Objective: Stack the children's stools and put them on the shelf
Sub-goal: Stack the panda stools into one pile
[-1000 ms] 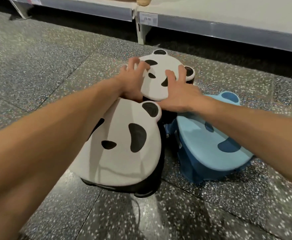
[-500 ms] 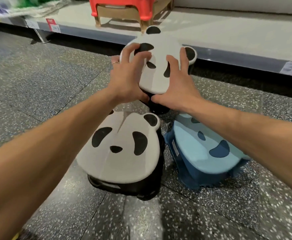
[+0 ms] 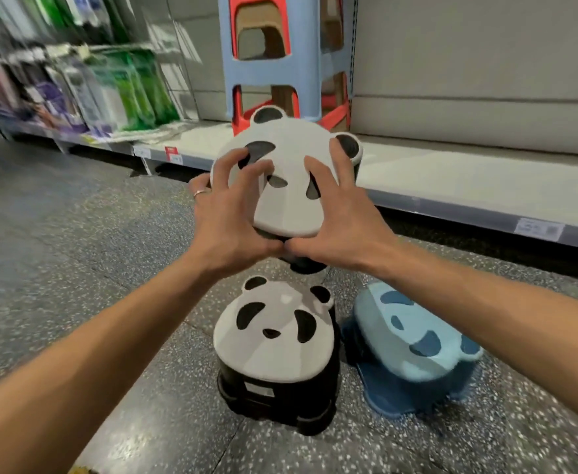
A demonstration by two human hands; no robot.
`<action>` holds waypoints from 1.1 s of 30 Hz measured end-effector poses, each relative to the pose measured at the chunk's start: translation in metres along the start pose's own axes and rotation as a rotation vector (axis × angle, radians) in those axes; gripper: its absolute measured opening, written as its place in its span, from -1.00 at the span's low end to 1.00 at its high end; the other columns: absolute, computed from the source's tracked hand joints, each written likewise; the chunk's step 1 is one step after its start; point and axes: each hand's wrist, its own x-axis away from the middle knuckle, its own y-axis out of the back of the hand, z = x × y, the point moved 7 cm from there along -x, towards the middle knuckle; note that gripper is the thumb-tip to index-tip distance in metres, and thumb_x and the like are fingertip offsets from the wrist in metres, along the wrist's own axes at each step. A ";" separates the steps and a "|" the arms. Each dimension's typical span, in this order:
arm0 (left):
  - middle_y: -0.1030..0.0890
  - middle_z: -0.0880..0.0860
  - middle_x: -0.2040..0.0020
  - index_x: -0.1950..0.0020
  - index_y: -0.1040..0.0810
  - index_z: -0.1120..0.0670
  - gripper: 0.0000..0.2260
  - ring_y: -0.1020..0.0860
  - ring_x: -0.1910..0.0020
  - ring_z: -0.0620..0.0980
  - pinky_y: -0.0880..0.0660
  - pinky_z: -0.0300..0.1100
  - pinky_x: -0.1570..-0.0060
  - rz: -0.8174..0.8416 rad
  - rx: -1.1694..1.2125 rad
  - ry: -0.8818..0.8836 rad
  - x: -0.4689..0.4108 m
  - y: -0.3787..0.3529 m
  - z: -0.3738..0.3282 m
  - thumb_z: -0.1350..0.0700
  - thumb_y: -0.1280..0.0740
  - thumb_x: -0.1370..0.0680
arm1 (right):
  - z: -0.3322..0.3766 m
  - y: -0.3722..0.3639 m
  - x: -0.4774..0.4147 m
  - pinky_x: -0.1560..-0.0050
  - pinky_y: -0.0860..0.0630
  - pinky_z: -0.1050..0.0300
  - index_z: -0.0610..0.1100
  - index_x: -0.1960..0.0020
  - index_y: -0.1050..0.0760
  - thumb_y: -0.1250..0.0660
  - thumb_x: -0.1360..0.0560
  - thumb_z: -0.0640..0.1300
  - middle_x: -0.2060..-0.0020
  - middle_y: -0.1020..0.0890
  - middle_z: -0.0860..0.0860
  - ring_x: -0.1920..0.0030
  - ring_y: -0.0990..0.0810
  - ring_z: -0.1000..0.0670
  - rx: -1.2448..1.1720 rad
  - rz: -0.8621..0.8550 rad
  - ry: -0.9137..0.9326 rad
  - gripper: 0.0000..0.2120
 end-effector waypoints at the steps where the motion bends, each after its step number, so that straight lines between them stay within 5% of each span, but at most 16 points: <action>1: -0.21 -0.04 -0.59 -0.51 -0.39 -0.21 0.06 -0.24 -0.51 0.26 -0.28 0.16 -0.50 0.000 -0.004 0.006 0.007 0.007 0.000 -0.43 -0.47 -0.01 | 0.006 0.001 0.005 -0.33 -0.46 -0.24 0.09 -0.62 0.02 -0.47 -0.16 0.27 -0.62 0.24 0.15 -0.44 -0.35 -0.34 -0.003 0.028 -0.005 0.16; 3: -0.21 -0.04 -0.58 -0.51 -0.40 -0.21 0.06 -0.25 -0.50 0.27 -0.29 0.23 -0.50 0.013 -0.011 0.028 0.025 0.016 0.002 -0.45 -0.47 -0.02 | 0.016 0.001 0.018 -0.35 -0.45 -0.22 0.12 -0.62 0.03 -0.46 -0.17 0.30 -0.62 0.25 0.18 -0.46 -0.33 -0.31 -0.006 0.078 -0.015 0.15; 10: -0.23 -0.12 -0.54 -0.51 -0.38 -0.30 0.00 -0.23 -0.38 0.12 -0.21 -0.03 -0.38 0.037 -0.048 0.090 0.091 0.023 0.010 -0.49 -0.50 -0.09 | 0.035 -0.010 0.076 -0.45 -0.33 -0.21 0.18 -0.62 0.09 -0.38 -0.26 0.38 -0.63 0.23 0.18 -0.54 -0.23 -0.25 0.011 0.161 0.032 0.08; 19: -0.21 -0.18 -0.56 -0.50 -0.35 -0.36 -0.14 -0.16 -0.39 0.08 -0.26 0.11 -0.44 0.252 -0.119 0.101 0.143 -0.025 0.027 -0.52 -0.37 -0.21 | -0.001 -0.066 0.125 -0.50 -0.26 -0.15 0.36 -0.58 0.24 -0.37 -0.35 0.39 -0.62 0.24 0.23 -0.60 -0.13 -0.17 -0.055 0.372 -0.045 0.03; 22: -0.06 -0.11 -0.65 -0.61 -0.13 -0.33 -0.07 -0.18 -0.51 0.25 -0.24 0.26 -0.51 0.440 -0.259 0.088 0.172 -0.055 0.045 -0.52 -0.33 -0.28 | -0.023 -0.102 0.142 -0.51 -0.22 -0.21 0.40 -0.57 0.29 -0.34 -0.43 0.37 -0.58 0.40 0.26 -0.59 -0.11 -0.29 0.023 0.616 0.006 -0.03; 26: 0.19 -0.03 -0.72 -0.66 0.23 -0.28 0.00 -0.10 -0.57 0.42 -0.15 0.34 -0.56 0.604 -0.350 0.078 0.196 -0.072 0.070 -0.48 -0.27 -0.38 | -0.029 -0.116 0.141 -0.48 -0.22 -0.27 0.44 -0.55 0.28 -0.33 -0.46 0.33 -0.57 0.41 0.28 -0.50 -0.21 -0.38 0.096 0.672 0.037 -0.07; 29: 0.02 0.09 -0.71 -0.69 0.12 -0.20 -0.04 -0.17 -0.56 0.45 -0.09 0.39 -0.55 0.572 -0.459 -0.014 0.184 -0.069 0.071 -0.47 -0.25 -0.43 | -0.030 -0.120 0.137 -0.45 -0.27 -0.26 0.42 -0.56 0.28 -0.33 -0.46 0.31 -0.58 0.40 0.25 -0.46 -0.27 -0.38 0.109 0.662 0.044 -0.06; 33: -0.17 0.14 -0.65 -0.68 -0.06 -0.15 -0.15 0.00 -0.66 0.41 0.03 0.46 -0.57 0.546 -0.457 -0.066 0.179 -0.072 0.070 -0.50 -0.20 -0.49 | -0.038 -0.118 0.140 -0.46 -0.28 -0.26 0.39 -0.58 0.21 -0.31 -0.45 0.32 -0.60 0.35 0.25 -0.52 -0.24 -0.34 0.074 0.600 0.080 -0.09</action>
